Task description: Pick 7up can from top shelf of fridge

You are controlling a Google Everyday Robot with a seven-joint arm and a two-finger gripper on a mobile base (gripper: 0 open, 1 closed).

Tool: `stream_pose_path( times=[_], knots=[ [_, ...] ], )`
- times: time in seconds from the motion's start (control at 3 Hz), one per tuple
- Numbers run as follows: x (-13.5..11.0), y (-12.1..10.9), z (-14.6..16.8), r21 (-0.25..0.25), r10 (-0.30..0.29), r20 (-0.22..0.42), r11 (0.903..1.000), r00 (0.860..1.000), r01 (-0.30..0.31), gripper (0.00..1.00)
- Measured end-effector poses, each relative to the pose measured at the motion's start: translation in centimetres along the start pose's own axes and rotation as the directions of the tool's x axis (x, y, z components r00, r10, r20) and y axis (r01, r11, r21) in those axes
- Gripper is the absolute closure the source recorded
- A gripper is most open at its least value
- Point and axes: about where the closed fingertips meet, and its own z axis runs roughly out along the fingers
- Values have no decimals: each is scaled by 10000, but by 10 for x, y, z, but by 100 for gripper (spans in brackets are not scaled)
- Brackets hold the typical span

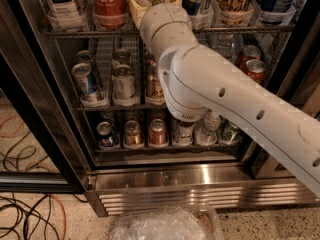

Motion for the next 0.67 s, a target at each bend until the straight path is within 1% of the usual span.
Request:
stream_pose_path(
  times=[0.67],
  knots=[
    [0, 0, 0, 0, 0, 0, 10000, 10000, 0, 97]
  ],
)
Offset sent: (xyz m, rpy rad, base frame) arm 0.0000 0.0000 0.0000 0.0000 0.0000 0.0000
